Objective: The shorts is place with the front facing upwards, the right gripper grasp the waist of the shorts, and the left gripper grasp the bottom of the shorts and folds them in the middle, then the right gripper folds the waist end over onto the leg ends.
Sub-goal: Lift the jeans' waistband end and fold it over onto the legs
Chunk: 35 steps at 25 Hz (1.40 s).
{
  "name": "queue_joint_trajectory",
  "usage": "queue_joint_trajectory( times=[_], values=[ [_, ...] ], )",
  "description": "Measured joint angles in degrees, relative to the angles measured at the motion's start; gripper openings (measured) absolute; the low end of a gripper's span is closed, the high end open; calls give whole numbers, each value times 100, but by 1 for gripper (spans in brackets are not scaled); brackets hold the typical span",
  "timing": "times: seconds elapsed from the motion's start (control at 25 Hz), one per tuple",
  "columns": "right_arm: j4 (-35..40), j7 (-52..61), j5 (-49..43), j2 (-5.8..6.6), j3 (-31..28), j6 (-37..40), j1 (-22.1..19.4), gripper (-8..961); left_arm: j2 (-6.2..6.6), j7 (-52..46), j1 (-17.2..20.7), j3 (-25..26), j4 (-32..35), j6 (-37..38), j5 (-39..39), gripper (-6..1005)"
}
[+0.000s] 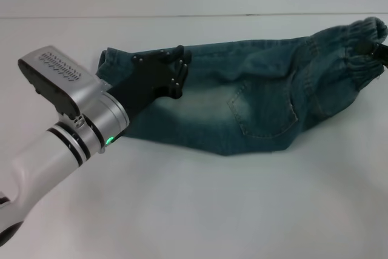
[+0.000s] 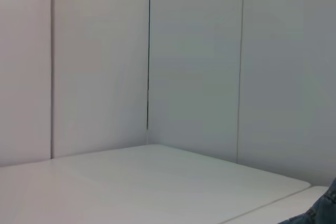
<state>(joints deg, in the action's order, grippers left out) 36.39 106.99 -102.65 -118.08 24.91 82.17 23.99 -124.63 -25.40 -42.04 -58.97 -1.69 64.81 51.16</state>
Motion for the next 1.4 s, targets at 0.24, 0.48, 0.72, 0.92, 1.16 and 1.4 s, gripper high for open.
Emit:
queue_joint_trajectory(
  times=[0.24, 0.48, 0.72, 0.92, 1.16, 1.4],
  values=[
    [283, 332, 218, -85, -97, 843, 20, 91, 0, 176, -261, 21, -286, 35, -7, 78],
    [627, 884, 350, -104, -64, 1416, 52, 91, 0, 637, -580, 308, -651, -21, 53, 4],
    [703, 1105, 351, -135, -101, 1625, 8, 92, 0, 1204, -807, 1114, -1047, -136, 711, 4],
    [686, 1226, 404, -136, -70, 1811, 88, 92, 1, 2030, -907, 2384, -1420, -601, 1796, 4],
    [670, 1336, 570, -132, 96, 1800, 678, 91, 0, 2314, -775, 3304, -1584, -769, 2876, 4],
    [578, 1343, 541, -104, 807, 1051, 1494, 87, 0, 2313, -705, 3436, -1747, -741, 3214, 5]
  ],
)
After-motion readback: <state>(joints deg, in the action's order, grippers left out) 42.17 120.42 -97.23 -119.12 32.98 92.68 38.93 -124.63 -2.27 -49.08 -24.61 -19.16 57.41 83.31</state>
